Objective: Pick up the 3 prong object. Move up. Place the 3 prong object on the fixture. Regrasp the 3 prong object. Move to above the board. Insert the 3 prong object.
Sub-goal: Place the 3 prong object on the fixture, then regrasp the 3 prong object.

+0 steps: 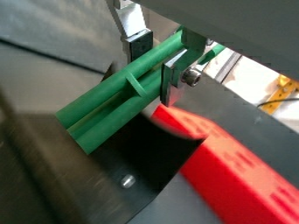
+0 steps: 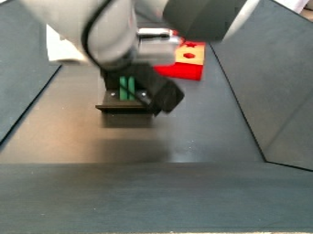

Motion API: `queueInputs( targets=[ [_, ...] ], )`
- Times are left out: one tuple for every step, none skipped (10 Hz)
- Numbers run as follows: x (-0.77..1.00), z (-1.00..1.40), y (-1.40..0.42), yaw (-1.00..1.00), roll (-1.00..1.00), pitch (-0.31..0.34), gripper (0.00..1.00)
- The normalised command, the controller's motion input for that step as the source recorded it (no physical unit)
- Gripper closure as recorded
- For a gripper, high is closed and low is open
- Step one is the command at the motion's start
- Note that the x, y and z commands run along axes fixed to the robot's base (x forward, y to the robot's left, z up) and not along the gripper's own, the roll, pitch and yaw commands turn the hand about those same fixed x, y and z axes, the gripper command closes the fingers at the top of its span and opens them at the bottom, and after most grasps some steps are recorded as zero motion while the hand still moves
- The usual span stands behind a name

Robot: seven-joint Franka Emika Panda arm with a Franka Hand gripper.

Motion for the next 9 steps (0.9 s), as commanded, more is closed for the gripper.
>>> queueInputs(
  targets=[
    [0.13, -0.62, 0.09, -0.15, -0.15, -0.046, 1.00],
    [0.11, -0.45, 0.07, -0.12, -0.14, -0.062, 1.00],
    [0.07, -0.34, 0.06, -0.08, -0.13, -0.073, 1.00],
    [0.07, -0.32, 0.07, -0.06, -0.12, -0.081, 1.00],
    [0.07, -0.32, 0.07, -0.04, -0.12, -0.080, 1.00],
    [0.07, -0.32, 0.07, -0.03, -0.12, -0.078, 1.00],
    [0.00, 0.00, 0.00, 0.00, 0.00, 0.000, 0.00],
    [0.00, 1.00, 0.00, 0.05, 0.05, 0.048, 0.00],
    [-0.01, 1.00, 0.00, 0.05, 0.06, 0.057, 0.00]
  ],
)
